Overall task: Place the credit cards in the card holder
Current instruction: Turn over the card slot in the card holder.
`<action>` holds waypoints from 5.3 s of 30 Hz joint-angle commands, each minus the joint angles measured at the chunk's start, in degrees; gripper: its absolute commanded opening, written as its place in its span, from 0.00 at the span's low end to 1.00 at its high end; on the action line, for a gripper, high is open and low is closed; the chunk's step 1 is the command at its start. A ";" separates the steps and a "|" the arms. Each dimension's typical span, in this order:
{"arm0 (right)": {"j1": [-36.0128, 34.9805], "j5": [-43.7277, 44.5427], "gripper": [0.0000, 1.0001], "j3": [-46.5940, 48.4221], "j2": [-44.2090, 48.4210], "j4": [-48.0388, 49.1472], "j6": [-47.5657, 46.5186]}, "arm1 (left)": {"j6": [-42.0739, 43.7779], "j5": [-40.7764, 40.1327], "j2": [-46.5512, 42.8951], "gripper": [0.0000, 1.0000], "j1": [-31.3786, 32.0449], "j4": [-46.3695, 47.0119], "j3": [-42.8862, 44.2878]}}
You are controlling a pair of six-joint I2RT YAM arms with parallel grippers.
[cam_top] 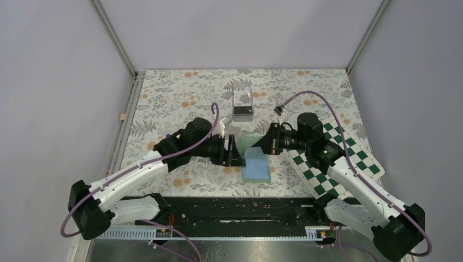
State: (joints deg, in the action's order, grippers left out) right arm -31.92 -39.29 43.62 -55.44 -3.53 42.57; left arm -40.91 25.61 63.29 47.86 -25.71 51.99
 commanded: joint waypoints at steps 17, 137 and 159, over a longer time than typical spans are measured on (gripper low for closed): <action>0.28 -7.41 0.00 -0.10 -0.31 13.90 13.22 | -8.08 2.49 -7.95 0.69 -3.59 22.82 -7.78; 1.86 -9.67 0.00 -0.64 2.96 11.42 10.49 | -4.85 1.58 -18.40 0.44 -6.94 10.22 -12.21; 1.91 -9.93 0.00 -1.67 2.56 11.44 10.39 | -5.32 3.30 -17.47 0.38 -6.28 14.88 -12.56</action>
State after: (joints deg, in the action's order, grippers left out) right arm -29.63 -48.97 40.32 -53.28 5.50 52.75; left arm -48.05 29.78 45.76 41.30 -10.63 38.50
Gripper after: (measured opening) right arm 0.041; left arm 0.389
